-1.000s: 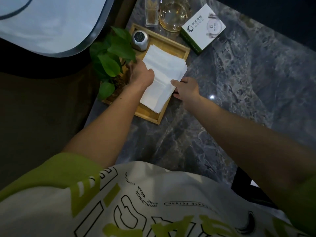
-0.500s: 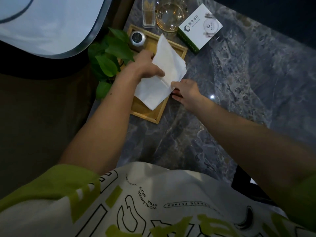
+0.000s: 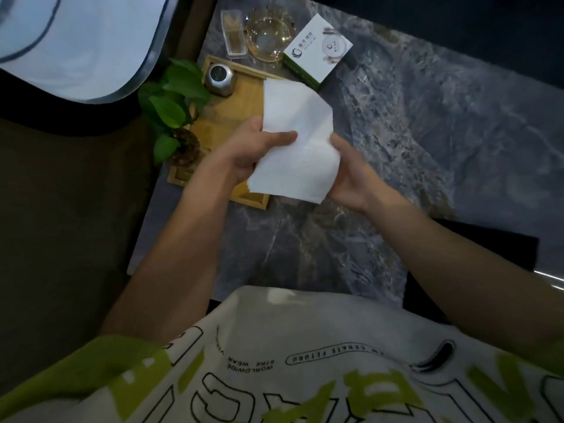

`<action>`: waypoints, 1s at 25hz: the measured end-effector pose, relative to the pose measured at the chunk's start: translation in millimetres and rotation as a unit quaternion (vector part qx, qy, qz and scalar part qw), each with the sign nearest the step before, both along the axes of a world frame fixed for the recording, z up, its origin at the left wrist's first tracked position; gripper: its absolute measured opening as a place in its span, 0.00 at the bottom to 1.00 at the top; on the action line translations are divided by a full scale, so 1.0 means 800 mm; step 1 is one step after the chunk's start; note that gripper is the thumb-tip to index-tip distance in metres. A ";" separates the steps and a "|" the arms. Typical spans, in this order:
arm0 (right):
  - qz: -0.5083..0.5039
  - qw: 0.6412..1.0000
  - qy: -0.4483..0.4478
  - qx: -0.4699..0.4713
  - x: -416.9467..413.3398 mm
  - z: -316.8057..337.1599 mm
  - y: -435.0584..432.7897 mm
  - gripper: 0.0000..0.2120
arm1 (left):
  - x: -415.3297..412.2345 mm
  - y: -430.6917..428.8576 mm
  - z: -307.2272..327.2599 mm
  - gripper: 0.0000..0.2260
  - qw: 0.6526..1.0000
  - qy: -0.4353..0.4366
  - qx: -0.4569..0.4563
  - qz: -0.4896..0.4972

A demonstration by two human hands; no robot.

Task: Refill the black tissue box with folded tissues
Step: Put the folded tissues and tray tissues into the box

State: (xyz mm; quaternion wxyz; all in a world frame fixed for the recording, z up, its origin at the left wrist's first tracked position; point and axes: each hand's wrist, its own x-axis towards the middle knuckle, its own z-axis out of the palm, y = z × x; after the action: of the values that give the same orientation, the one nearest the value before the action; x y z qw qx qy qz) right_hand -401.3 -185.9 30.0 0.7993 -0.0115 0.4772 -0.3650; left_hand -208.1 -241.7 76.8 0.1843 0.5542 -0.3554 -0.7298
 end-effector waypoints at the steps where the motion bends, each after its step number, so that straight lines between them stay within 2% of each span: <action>1: -0.005 1.000 -0.004 0.004 -0.009 0.003 0.012 0.27 | -0.002 0.010 0.001 0.17 1.000 0.023 0.009 0.006; 4: -0.004 1.000 -0.008 -0.016 -0.043 0.016 0.053 0.32 | -0.020 0.044 0.001 0.14 0.999 0.051 0.013 -0.009; 7: 0.025 0.998 -0.002 -0.059 -0.075 0.025 0.090 0.24 | -0.046 0.078 -0.001 0.14 0.998 0.059 0.017 -0.033; 12: 0.018 0.986 0.108 -0.124 -0.131 0.032 0.152 0.21 | -0.101 0.127 -0.003 0.18 0.994 0.071 0.027 -0.083; 15: 0.010 0.980 0.155 -0.123 -0.165 0.039 0.183 0.22 | -0.130 0.154 -0.001 0.20 0.994 0.053 0.026 -0.095; 21: -0.001 0.978 0.153 -0.143 -0.231 0.050 0.245 0.22 | -0.174 0.205 0.002 0.14 0.994 0.064 0.027 -0.089; 25: -0.021 0.978 0.138 -0.157 -0.271 0.049 0.279 0.23 | -0.202 0.235 0.000 0.18 0.994 0.074 0.036 -0.077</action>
State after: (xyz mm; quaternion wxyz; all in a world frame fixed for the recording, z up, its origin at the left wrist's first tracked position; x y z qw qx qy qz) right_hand -617.7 37.2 69.3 0.7058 -0.1770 0.5203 -0.4469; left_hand -369.6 -53.3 76.6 0.1338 0.4757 -0.3556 -0.7933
